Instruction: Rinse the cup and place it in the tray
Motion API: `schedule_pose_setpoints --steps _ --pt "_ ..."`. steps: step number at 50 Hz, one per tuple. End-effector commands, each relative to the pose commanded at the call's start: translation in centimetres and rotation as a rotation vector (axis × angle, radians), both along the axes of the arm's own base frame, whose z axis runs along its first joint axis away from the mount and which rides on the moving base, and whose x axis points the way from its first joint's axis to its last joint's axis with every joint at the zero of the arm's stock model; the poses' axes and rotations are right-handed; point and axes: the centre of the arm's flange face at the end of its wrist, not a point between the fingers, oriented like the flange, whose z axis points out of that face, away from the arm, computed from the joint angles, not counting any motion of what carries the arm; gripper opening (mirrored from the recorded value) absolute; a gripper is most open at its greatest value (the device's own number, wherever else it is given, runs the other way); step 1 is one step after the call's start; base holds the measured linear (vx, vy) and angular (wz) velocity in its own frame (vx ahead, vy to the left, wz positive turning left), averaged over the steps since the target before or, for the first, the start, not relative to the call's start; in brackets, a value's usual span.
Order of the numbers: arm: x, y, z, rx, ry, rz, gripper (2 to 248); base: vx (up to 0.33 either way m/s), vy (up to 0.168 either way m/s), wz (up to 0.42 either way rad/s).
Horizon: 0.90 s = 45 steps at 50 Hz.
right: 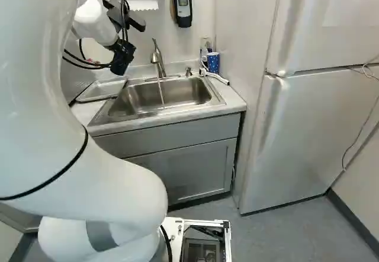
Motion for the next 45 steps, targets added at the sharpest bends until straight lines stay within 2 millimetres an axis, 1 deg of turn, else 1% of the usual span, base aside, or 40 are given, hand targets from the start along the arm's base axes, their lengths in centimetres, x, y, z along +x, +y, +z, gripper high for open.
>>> schedule_pose_setpoints --steps 45 --pt "0.0 0.0 0.0 0.392 0.159 -0.21 120 0.0 0.0 0.0"
